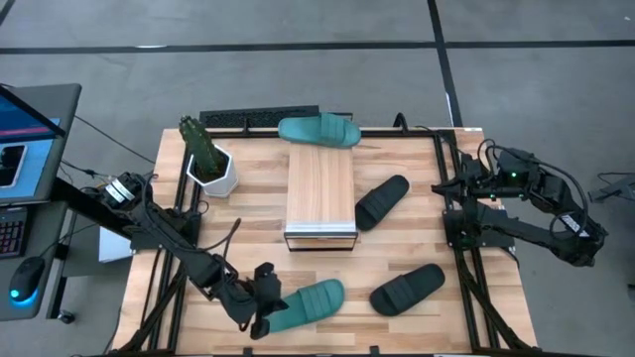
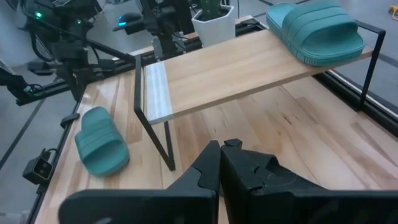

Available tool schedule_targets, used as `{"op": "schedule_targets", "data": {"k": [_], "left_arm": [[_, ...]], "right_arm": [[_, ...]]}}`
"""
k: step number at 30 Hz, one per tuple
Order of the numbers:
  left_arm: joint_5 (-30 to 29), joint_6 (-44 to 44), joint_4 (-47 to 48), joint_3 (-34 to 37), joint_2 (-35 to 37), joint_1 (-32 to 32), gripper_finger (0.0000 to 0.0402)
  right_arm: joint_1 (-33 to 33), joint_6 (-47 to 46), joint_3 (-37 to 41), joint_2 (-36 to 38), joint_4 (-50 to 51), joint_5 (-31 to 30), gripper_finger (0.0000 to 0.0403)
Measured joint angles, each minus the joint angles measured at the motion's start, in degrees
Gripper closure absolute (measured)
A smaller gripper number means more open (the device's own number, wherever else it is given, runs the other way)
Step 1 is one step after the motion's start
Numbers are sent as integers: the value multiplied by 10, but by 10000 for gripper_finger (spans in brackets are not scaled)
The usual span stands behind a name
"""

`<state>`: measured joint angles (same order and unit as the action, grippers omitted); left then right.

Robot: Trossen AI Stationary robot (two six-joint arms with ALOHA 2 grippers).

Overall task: Pick and place slides into the shelf
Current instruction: Put the green slide on the shelf

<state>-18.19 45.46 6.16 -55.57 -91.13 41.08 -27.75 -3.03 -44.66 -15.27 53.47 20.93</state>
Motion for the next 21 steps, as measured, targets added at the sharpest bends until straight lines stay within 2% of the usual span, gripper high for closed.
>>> {"op": "schedule_targets", "data": {"k": [6, 11, 15, 21], "left_arm": [[85, 205, 22, 0, 0, 17, 386], [103, 397, 22, 0, 0, 50, 357], [68, 537, 37, 0, 0, 78, 324], [-42, 768, 95, 0, -3, 100, 267]], "right_arm": [[0, 0, 0, 0, 1, 0, 403], [0, 3, 0, 0, 3, 0, 403], [0, 5, 0, 0, 6, 1, 403], [0, 5, 0, 0, 21, 2, 403]]}}
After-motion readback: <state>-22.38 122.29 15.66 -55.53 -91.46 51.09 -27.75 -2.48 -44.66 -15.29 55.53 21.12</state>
